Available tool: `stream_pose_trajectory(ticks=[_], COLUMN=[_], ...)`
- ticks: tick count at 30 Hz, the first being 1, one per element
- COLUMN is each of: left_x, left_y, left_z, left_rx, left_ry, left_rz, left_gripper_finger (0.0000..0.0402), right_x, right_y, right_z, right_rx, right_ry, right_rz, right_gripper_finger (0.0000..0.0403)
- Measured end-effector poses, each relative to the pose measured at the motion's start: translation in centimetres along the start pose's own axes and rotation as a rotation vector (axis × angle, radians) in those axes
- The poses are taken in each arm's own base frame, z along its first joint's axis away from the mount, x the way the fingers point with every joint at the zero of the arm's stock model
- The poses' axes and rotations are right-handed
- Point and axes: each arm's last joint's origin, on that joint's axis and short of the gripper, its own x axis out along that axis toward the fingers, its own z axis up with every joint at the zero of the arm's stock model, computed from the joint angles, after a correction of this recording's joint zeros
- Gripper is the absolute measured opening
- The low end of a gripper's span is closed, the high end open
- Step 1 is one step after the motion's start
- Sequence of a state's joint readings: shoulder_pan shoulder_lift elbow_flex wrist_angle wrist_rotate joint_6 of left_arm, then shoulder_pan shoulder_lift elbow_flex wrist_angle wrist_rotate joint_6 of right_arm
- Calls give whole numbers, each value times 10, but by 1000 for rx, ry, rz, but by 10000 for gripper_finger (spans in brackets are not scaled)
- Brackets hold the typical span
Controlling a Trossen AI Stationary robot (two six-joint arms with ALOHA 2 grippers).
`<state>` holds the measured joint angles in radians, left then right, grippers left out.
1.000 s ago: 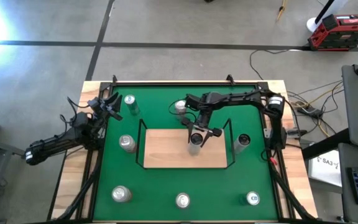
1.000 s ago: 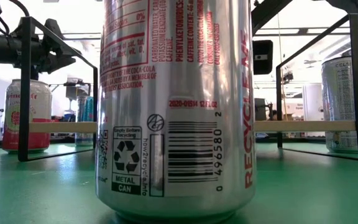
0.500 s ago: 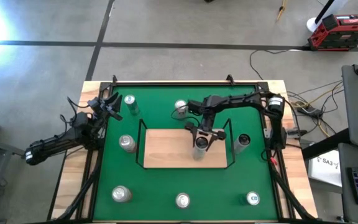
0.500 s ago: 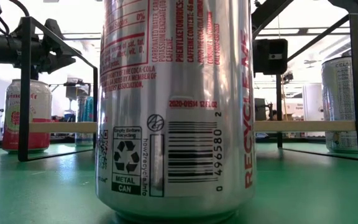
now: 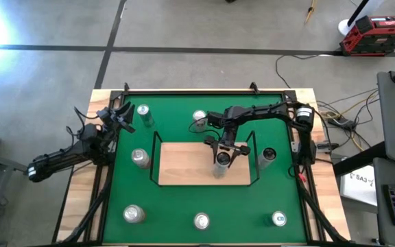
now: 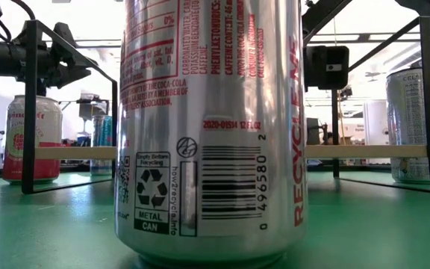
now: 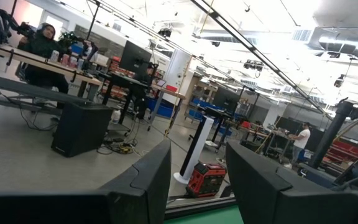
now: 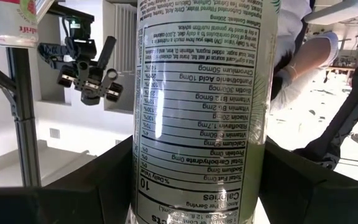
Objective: Place canned beverage on shelf
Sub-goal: Put the top white-yellow soda can on the shelf, then put the top red and silver soda can on the shelf
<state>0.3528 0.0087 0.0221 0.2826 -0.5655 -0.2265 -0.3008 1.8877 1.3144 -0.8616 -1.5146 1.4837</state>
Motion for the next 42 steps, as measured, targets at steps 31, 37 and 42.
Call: stream_pose_trajectory(ticks=[31,37,42], left_x=[0,0,0], left_y=[0,0,0], left_z=[0,0,0], left_rx=[0,0,0], left_ry=[0,0,0], left_rz=[0,0,0], left_gripper_finger=[137,137,137], right_x=[-1,-12,-27], right_y=[6,-1,-5], right_z=[-17,-30,-49], right_rx=[52,87,75], right_ry=[11,29,24], right_rz=[2,31,73], right_gripper_finger=[343,343,343])
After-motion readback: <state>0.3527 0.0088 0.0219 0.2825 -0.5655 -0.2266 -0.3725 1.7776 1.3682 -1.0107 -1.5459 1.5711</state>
